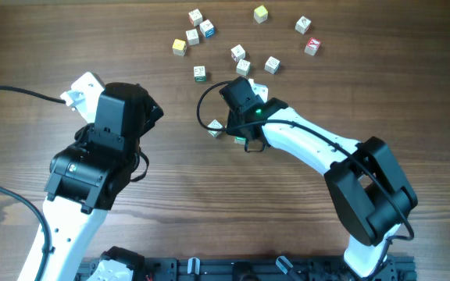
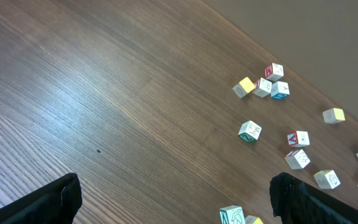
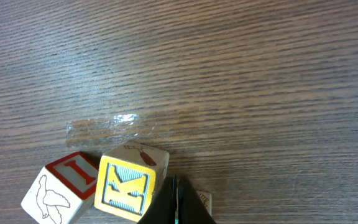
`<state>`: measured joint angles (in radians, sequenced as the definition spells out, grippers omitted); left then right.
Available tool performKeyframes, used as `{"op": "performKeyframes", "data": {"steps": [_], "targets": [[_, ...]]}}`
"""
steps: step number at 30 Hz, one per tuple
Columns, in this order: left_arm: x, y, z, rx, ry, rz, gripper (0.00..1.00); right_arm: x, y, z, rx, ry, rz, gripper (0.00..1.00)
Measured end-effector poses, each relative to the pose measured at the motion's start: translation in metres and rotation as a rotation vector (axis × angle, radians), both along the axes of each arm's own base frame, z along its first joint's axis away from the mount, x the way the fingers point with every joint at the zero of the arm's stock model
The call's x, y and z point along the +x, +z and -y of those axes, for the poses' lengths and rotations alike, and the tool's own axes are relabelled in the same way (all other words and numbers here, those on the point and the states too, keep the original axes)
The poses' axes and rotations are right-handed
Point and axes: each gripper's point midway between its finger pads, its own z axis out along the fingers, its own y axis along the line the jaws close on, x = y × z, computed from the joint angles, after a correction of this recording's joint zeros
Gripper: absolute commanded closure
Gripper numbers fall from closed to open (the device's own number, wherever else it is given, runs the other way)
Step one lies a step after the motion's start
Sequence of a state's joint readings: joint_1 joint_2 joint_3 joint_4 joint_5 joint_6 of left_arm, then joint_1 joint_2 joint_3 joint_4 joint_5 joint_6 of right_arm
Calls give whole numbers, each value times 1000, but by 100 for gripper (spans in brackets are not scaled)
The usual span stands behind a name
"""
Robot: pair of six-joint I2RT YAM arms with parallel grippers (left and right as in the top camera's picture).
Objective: Form a circle
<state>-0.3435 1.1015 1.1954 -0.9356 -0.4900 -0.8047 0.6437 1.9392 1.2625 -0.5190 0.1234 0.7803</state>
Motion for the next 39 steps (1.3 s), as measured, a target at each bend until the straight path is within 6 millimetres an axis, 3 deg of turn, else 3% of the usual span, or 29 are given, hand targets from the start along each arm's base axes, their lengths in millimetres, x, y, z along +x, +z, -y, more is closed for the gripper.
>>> {"op": "performKeyframes", "data": {"steps": [33,37,39], "targets": [[0,0,0,0,0,0,0,-3,1,-5,-2,19,4,96],[0,0,0,0,0,0,0,3,25,-6,24,13,59,96],[0,0,0,0,0,0,0,9,40,-11,55,21,106,85]]}}
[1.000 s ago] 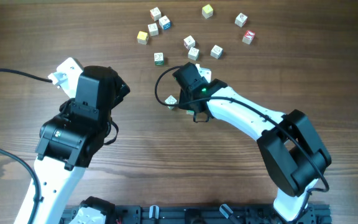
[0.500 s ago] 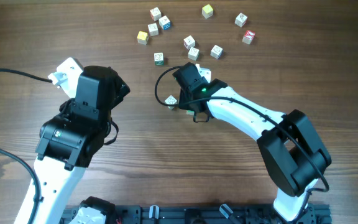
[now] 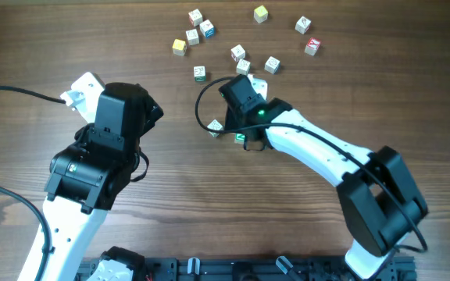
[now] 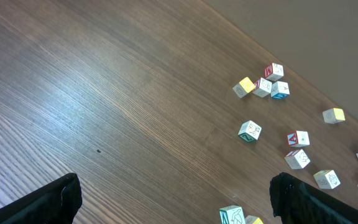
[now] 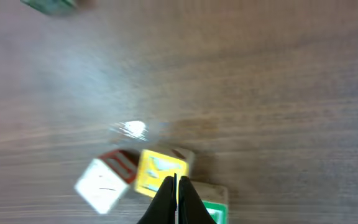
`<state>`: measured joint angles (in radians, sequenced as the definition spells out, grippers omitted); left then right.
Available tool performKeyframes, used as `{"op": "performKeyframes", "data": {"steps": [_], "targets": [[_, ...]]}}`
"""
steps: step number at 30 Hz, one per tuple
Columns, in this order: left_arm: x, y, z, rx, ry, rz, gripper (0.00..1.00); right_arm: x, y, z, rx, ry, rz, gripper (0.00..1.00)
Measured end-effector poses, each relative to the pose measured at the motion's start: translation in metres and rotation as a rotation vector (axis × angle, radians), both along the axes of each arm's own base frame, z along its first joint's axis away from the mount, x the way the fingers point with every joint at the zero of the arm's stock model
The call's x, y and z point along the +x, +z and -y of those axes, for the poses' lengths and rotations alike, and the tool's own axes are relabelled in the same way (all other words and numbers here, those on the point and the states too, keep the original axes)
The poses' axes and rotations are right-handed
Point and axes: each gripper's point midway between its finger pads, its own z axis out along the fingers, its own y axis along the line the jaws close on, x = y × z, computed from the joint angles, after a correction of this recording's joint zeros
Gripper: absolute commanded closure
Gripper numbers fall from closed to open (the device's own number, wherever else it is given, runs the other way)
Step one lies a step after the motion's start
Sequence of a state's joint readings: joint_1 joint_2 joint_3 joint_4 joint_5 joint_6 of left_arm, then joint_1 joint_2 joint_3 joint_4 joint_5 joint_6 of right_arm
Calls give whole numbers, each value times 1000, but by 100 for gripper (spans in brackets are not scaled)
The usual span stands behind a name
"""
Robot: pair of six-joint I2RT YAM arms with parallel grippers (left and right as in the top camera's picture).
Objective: Form a circle
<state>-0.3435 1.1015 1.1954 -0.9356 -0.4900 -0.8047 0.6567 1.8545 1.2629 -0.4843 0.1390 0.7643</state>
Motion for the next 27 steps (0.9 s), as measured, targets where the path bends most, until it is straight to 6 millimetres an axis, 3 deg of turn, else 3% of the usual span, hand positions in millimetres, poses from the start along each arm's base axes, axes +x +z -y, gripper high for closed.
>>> {"op": "performKeyframes", "data": {"steps": [2,5,7,13,20,27], "targets": [[0,0,0,0,0,0,0,11,20,-18,54,102,85,63],[0,0,0,0,0,0,0,13,33,-45,113,290,146,47],[0,0,0,0,0,0,0,10,38,-57,131,395,170,42],[0,0,0,0,0,0,0,9,49,-74,157,548,244,37],[0,0,0,0,0,0,0,10,36,-79,154,579,236,38],[0,0,0,0,0,0,0,8,38,-84,156,594,247,39]]}}
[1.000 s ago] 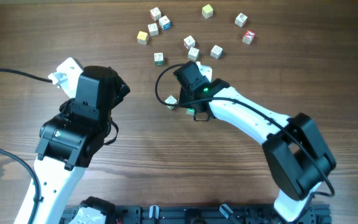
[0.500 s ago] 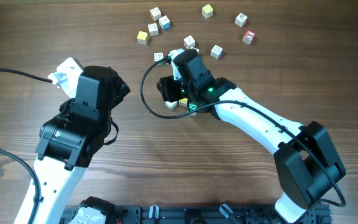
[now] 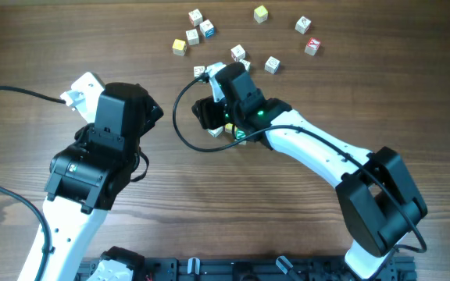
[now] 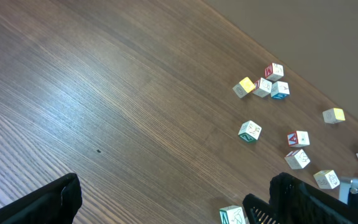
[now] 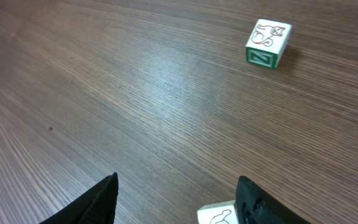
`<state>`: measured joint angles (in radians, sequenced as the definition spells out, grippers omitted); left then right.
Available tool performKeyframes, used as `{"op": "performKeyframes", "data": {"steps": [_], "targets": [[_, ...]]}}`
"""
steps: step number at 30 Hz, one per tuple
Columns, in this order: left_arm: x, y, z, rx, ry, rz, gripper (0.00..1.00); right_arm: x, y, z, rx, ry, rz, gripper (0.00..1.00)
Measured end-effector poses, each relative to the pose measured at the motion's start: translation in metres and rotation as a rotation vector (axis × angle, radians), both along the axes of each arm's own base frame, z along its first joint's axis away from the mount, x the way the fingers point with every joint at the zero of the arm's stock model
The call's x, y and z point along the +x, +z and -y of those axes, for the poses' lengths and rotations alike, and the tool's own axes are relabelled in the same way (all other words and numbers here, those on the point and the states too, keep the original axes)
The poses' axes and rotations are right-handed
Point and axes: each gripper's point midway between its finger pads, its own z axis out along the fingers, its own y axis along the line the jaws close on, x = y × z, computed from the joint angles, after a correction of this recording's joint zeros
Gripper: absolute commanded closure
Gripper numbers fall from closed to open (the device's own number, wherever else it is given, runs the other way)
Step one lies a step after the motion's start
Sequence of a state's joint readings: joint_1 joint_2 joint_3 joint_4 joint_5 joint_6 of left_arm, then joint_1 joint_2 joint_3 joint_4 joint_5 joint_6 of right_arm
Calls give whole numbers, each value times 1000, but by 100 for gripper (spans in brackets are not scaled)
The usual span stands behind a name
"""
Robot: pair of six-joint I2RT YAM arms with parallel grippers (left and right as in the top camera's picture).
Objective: Form a circle
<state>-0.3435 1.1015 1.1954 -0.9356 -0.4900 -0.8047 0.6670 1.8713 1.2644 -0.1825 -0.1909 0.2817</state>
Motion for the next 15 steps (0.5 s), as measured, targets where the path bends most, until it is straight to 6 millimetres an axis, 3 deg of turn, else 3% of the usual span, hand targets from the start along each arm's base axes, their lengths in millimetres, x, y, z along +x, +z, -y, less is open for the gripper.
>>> {"op": "performKeyframes", "data": {"steps": [8,13,15], "targets": [[0,0,0,0,0,0,0,-16,-1,-18,-37,23,33,40],[0,0,0,0,0,0,0,-11,-6,-15,-66,10,53,42],[0,0,0,0,0,0,0,-8,-17,-14,-86,8,52,40]]}}
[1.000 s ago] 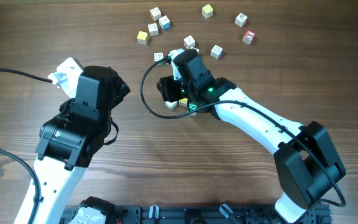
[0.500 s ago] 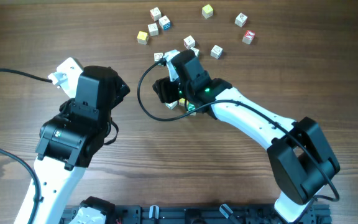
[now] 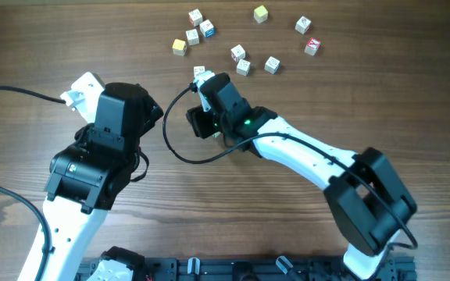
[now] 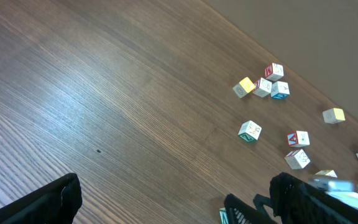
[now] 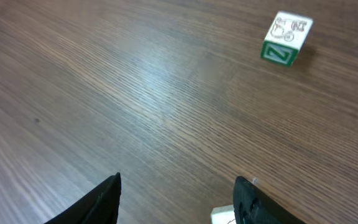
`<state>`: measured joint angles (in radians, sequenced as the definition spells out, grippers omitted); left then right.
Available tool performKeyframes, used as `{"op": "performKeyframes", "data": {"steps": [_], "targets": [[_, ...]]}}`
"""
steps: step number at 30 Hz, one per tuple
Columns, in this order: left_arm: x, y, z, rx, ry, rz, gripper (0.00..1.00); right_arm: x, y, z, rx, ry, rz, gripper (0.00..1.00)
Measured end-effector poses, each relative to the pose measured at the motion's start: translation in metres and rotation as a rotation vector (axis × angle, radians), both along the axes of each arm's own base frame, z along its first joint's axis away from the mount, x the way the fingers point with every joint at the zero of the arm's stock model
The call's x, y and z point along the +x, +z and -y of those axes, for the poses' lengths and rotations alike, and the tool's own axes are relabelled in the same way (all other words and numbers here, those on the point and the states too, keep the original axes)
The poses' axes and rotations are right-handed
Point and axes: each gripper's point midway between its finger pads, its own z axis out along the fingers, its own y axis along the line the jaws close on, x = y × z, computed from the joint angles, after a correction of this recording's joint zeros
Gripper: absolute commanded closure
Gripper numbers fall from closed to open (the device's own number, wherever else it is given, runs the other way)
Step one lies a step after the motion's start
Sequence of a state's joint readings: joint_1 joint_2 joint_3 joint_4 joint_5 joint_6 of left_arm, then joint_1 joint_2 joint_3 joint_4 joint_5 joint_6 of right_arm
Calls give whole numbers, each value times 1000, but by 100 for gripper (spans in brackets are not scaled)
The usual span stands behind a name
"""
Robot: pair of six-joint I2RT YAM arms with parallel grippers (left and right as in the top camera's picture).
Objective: Form a circle
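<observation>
Several small lettered wooden blocks (image 3: 238, 53) lie scattered at the far side of the table, among them a yellow one (image 3: 179, 47) and a green-and-white Z block (image 5: 284, 38). My right gripper (image 5: 176, 205) is open and empty, low over bare wood left of the blocks. A white block's corner (image 5: 224, 215) shows by its right finger (image 5: 253, 199). In the overhead view the right gripper (image 3: 198, 123) sits below the Z block (image 3: 200, 72). My left gripper (image 4: 176, 199) is open, empty and well back from the blocks.
The left arm's body (image 3: 100, 148) fills the left middle of the table. A black cable (image 3: 174, 140) loops from the right wrist. The right gripper's fingers (image 4: 247, 208) show at the bottom of the left wrist view, next to a green-edged block (image 4: 224, 215).
My right gripper, still open, has shifted a little further left over the bare wood. The blocks it stood beside are now covered by its arm in the overhead view. The left arm is unchanged.
My right gripper was shut, its tip against a cluster of a yellow K block, a red-letter block and a green one. Then it was shut and higher over that cluster. Later it stood open, turned leftward away from them, and now sits further left.
</observation>
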<state>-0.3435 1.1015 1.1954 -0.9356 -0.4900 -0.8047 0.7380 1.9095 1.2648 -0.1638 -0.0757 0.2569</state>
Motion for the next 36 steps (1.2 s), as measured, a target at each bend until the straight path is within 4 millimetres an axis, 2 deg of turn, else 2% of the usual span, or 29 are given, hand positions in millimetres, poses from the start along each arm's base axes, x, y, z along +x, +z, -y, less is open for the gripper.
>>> {"op": "performKeyframes", "data": {"steps": [3,6,8,10,19,24,29,36], "targets": [[0,0,0,0,0,0,0,3,-23,-1,-34,8,-5,40],[0,0,0,0,0,0,0,4,-44,1,-72,14,-19,48],[0,0,0,0,0,0,0,4,-45,1,-75,22,-11,57],[0,0,0,0,0,0,0,5,-44,0,-74,26,-6,61],[0,0,0,0,0,0,0,3,-39,-10,-28,67,-5,63],[0,0,0,0,0,0,0,4,-37,-12,-18,68,0,75],[0,0,0,0,0,0,0,4,-49,-13,-22,63,-18,85],[0,0,0,0,0,0,0,3,-51,-13,-22,61,-22,87]]}}
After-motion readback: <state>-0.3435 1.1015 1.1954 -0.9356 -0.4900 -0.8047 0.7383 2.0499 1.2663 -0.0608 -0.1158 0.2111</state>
